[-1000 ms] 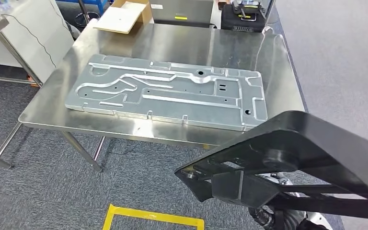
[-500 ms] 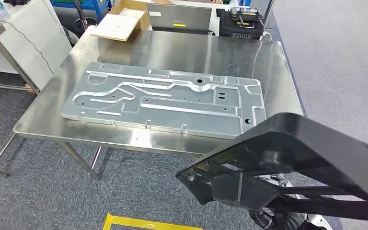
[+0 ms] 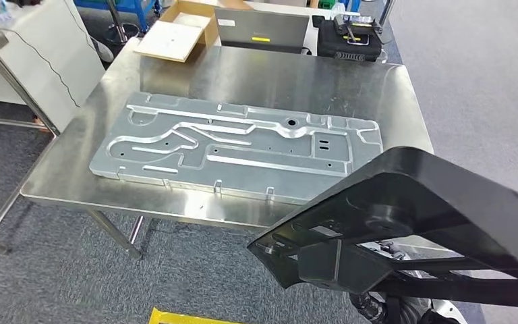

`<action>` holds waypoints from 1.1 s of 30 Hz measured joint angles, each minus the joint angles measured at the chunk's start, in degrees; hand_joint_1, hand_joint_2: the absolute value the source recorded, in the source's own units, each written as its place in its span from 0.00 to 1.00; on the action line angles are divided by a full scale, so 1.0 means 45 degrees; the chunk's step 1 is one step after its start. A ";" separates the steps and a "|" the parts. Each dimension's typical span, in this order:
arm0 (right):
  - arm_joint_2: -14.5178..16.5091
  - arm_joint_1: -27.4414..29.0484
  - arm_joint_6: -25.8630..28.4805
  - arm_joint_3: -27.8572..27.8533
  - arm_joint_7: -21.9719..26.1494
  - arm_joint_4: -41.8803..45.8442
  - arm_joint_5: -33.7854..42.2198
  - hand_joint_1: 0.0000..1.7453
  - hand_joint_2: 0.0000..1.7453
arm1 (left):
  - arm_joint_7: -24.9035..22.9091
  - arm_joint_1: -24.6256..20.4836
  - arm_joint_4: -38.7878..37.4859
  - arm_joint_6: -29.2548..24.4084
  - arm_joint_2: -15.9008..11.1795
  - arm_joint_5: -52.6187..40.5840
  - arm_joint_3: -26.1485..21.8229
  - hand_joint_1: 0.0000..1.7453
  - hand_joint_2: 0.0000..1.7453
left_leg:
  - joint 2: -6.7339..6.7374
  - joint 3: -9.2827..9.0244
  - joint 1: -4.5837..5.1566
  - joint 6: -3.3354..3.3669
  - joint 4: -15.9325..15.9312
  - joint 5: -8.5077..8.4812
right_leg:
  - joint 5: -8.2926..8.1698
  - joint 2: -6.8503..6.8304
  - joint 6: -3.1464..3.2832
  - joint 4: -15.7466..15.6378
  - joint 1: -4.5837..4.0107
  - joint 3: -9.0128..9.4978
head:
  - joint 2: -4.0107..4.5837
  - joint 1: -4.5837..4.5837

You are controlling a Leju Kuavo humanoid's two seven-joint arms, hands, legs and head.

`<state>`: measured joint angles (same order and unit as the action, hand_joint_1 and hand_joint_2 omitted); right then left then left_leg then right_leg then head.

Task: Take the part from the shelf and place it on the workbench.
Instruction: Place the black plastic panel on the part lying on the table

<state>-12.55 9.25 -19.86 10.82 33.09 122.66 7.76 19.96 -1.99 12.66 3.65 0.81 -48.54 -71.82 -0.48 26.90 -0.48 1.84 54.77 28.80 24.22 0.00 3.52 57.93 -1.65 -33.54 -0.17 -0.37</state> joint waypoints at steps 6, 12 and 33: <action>-0.0024 -0.0012 0.0027 -0.0006 0.0015 0.0069 -0.0013 1.00 1.00 | 0.0022 -0.0106 -0.0039 0.0017 0.0088 -0.0021 -0.0015 0.00 1.00 | 0.0031 0.0112 0.0032 -0.0352 0.1095 0.0405 | 0.0014 0.0113 0.0449 -0.1009 -0.0072 0.0723 | 0.0000 0.0013; -0.0024 -0.0050 0.0020 -0.0010 -0.0018 0.0038 -0.0019 1.00 1.00 | 0.0023 -0.0041 -0.0039 0.0024 -0.0013 -0.0028 -0.0024 0.00 1.00 | 0.0044 0.1805 -0.0135 -0.0695 0.2614 0.0384 | 0.0571 0.0095 0.0070 -0.0949 0.0102 0.1385 | 0.0000 0.0005; -0.2686 -0.8688 0.2649 0.0543 -0.5011 -0.5057 -0.8222 1.00 1.00 | 0.0169 -0.0376 -0.0039 0.0522 -0.0269 -0.1074 0.0112 0.00 1.00 | 0.0018 0.1271 -0.0204 -0.0447 0.0250 -0.0904 | 0.0356 0.0089 -0.0703 -0.0356 0.0396 0.0357 | 0.0000 0.0018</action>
<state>-24.63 -29.84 -7.94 13.26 10.54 99.90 -29.24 20.71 -3.68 12.48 6.00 -0.40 -53.38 -71.32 -0.40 32.62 -1.40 -0.17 55.89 24.73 25.82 0.40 0.35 56.33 0.14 -31.93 -0.17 -0.29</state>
